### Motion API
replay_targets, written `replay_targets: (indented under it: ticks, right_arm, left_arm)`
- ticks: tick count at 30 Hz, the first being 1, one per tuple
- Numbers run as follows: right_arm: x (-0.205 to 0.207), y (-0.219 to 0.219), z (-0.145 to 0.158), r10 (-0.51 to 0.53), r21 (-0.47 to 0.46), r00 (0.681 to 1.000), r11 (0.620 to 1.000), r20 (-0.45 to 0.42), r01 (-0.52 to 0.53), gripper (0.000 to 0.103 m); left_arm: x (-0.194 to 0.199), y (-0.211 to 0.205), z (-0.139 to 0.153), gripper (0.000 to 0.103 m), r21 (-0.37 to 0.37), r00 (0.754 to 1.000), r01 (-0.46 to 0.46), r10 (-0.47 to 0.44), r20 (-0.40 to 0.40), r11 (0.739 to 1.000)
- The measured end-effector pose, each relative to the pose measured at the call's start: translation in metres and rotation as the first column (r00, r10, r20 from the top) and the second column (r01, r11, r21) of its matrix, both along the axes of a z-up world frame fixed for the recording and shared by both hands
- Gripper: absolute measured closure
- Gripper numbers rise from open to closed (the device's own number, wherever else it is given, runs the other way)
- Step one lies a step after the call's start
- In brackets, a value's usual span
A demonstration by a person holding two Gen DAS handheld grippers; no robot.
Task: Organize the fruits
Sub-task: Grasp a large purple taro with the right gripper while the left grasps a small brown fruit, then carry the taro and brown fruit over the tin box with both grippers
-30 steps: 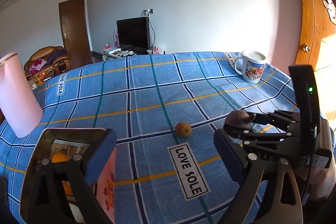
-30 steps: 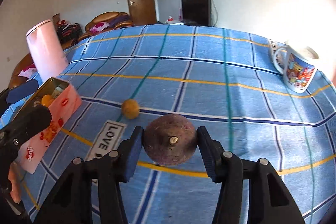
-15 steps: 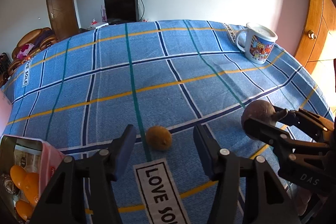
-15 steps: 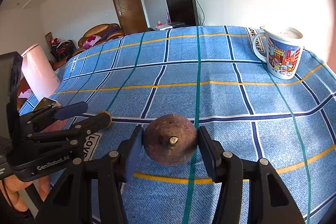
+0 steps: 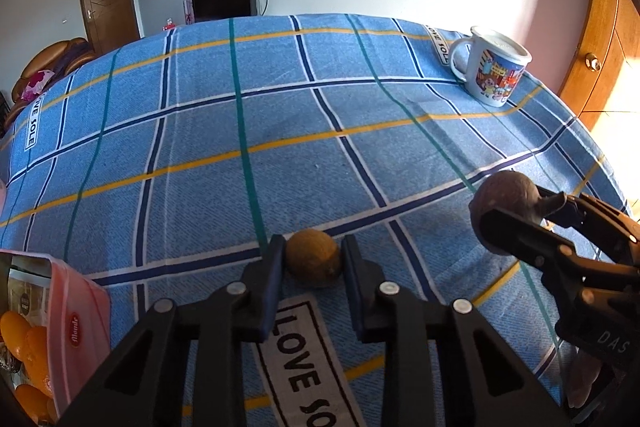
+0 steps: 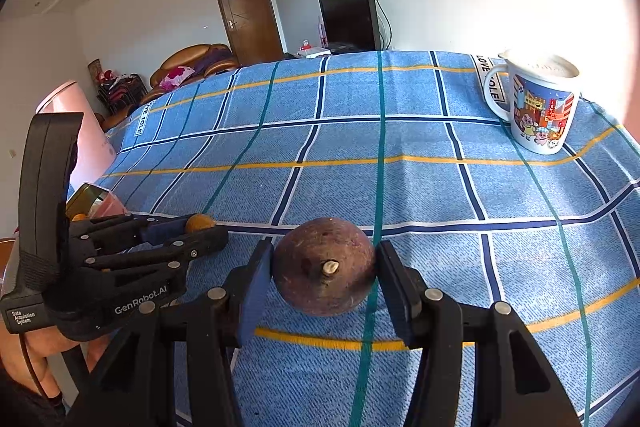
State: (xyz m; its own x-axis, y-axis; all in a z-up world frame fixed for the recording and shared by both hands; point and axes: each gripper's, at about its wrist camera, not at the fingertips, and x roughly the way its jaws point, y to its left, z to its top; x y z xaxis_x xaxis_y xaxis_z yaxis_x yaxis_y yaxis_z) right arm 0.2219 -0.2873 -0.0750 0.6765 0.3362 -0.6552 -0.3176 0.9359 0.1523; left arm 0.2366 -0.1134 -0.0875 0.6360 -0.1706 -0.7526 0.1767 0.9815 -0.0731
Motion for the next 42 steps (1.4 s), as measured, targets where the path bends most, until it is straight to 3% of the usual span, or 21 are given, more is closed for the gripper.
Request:
replay_targets:
  ticks: [10, 24, 42]
  right_arm:
    - [-0.015, 0.000, 0.011, 0.019, 0.016, 0.996, 1.000, 0.092, -0.020, 0.049]
    - [-0.037, 0.000, 0.023, 0.017, 0.009, 0.976, 1.000, 0.216, -0.019, 0.049]
    - [-0.062, 0.002, 0.033, 0.013, 0.009, 0.936, 1.000, 0.352, -0.017, 0.049]
  left_arm:
    - [-0.039, 0.005, 0.019, 0.073, -0.007, 0.990, -0.007, 0.008, 0.141, 1.000]
    - [-0.071, 0.007, 0.034, 0.073, 0.019, 0.957, -0.040, 0.033, 0.288, 0.999]
    - [-0.095, 0.015, 0.042, 0.073, 0.012, 0.923, -0.062, 0.053, 0.382, 0.998]
